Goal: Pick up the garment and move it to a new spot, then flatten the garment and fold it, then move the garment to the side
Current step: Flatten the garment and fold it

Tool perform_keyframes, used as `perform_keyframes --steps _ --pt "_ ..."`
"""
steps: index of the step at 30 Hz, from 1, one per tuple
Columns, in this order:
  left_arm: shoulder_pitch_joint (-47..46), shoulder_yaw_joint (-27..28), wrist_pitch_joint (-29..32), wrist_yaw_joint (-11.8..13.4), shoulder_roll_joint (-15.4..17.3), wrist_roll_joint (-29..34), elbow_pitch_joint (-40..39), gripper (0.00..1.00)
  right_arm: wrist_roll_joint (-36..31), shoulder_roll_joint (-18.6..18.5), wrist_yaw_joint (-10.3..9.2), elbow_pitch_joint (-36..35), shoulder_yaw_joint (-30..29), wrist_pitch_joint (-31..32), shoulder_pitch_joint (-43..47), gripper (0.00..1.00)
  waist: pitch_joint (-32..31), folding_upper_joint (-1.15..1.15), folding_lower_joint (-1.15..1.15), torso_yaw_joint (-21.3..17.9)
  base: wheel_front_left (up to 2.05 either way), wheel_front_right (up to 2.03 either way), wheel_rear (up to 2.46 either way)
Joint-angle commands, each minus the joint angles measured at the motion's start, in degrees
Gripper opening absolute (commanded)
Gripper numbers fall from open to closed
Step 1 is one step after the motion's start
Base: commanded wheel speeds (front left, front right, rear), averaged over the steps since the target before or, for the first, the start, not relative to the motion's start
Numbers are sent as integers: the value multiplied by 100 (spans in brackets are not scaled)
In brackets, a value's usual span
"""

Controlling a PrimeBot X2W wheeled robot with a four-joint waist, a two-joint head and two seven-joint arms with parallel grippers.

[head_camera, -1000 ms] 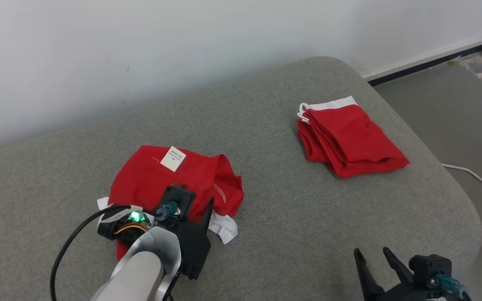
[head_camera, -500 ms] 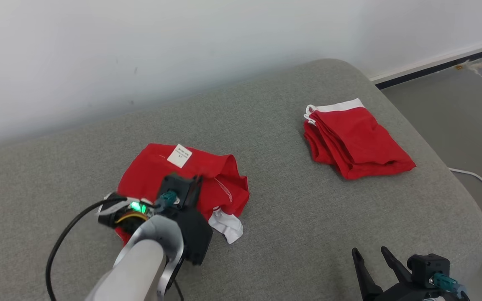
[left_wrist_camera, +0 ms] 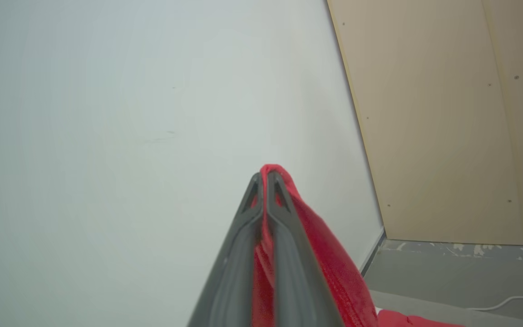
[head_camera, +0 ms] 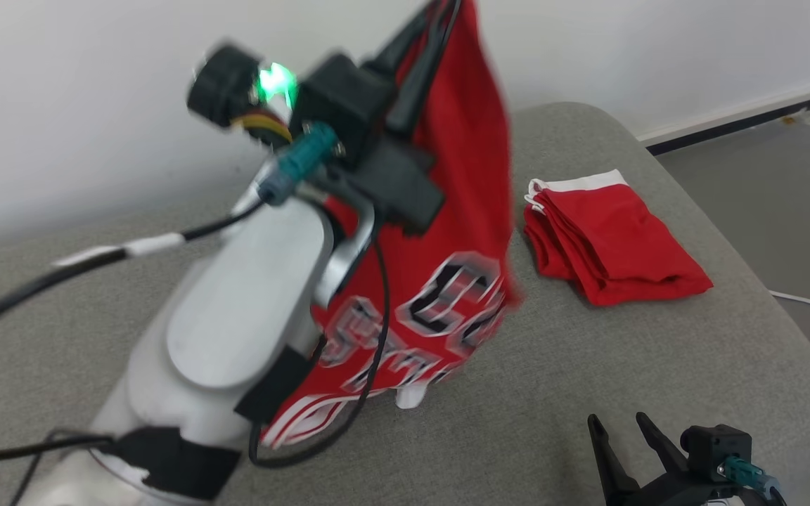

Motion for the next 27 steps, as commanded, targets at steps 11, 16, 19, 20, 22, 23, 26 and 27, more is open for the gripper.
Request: perform_keyframes --steps 11,16,19,20,22,23,26,27 --pt "-150 783 -54 460 297 -569 -547 0 48 11 -11 -34 -76 -11 114 100 -35 -1 0 576 0 0 0" --pt "1669 1267 201 799 811 -1126 60 0 30 9 -11 -101 -55 21 52 100 40 -1 0 993 0 0 0" --pt "2520 1539 200 898 1020 -1406 454 0 -2 10 -11 -126 -42 51 4 100 95 -1 0 1158 0 0 0" --pt "2738 1673 122 946 1061 -1521 564 0 -11 10 -11 -134 -41 65 -6 100 107 -1 0 1210 0 0 0" --pt "3100 1877 23 1059 1144 -1651 788 4 -38 9 -11 -151 -57 73 10 100 123 -1 0 1310 0 0 0" --pt "3254 1971 11 1130 1162 -1722 902 61 -51 8 -11 -160 -66 93 26 100 127 -1 0 1364 0 0 0" --pt "3502 2193 -133 1257 1209 -1870 1061 100 -57 8 -11 -196 -70 125 54 100 115 -1 0 1491 0 0 0" --pt "3556 2242 -171 1282 1232 -1885 1088 100 -54 7 -11 -203 -68 140 61 100 105 -1 0 1532 0 0 0"
